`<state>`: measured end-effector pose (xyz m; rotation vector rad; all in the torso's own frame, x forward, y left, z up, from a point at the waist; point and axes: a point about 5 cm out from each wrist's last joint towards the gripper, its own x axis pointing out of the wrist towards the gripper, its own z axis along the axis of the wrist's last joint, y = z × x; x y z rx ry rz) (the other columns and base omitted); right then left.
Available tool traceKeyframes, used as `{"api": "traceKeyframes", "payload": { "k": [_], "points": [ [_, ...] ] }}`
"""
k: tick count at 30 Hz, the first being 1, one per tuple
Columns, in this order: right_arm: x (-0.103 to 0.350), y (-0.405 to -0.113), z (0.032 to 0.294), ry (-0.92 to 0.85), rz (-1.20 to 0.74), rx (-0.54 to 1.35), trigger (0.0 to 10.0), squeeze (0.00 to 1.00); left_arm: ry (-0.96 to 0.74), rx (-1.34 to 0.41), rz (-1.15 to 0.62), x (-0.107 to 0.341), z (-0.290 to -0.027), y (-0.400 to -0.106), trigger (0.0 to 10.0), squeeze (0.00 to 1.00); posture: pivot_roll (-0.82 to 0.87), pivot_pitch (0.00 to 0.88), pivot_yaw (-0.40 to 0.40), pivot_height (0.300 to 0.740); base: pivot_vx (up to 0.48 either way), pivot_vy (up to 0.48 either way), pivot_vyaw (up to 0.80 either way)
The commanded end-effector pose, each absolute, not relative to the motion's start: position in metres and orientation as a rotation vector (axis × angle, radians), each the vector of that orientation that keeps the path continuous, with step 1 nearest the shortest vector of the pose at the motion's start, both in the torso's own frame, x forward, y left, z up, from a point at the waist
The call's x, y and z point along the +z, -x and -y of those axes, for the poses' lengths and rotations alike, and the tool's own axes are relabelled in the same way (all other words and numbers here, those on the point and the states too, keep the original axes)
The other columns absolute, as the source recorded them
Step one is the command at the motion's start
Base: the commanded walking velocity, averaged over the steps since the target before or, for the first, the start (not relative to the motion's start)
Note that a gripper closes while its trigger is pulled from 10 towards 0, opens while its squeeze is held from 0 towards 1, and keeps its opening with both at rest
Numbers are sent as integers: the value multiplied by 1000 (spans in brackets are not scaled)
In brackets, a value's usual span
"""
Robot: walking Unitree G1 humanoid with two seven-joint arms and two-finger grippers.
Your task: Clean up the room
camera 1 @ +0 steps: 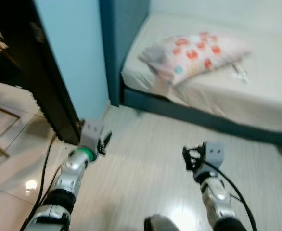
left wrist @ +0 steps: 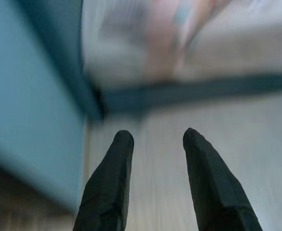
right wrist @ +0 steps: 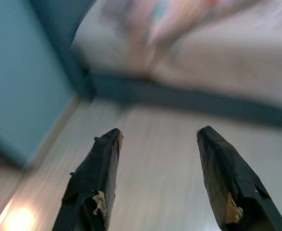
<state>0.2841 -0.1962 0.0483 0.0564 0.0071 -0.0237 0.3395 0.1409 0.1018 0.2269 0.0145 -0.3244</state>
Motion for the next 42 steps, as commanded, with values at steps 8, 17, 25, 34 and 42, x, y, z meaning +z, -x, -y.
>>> {"api": "traceKeyframes", "payload": {
  "k": [8,17,25,34,42],
  "points": [
    [122,-299,209,-377,334,-133,10000,0,-160,-207,92,135,-136,-352,10000,0,-11,0,28,740,0,0,-400],
    [120,-288,221,-444,317,-193,10000,0,-133,-258,98,144,-116,-351,10000,0,-32,0,36,740,0,0,0],
    [123,-286,221,-459,314,-190,10000,0,-124,-268,97,147,-111,-354,10000,0,-38,0,41,740,0,0,0],
    [122,-288,219,-433,290,-167,10000,0,-125,-280,82,146,-106,-351,10000,0,-38,0,41,740,0,0,-444],
    [121,-292,213,-435,261,-143,10000,0,-121,-279,72,144,-105,-350,10000,0,-38,0,41,740,0,0,-577]
  ]
}}
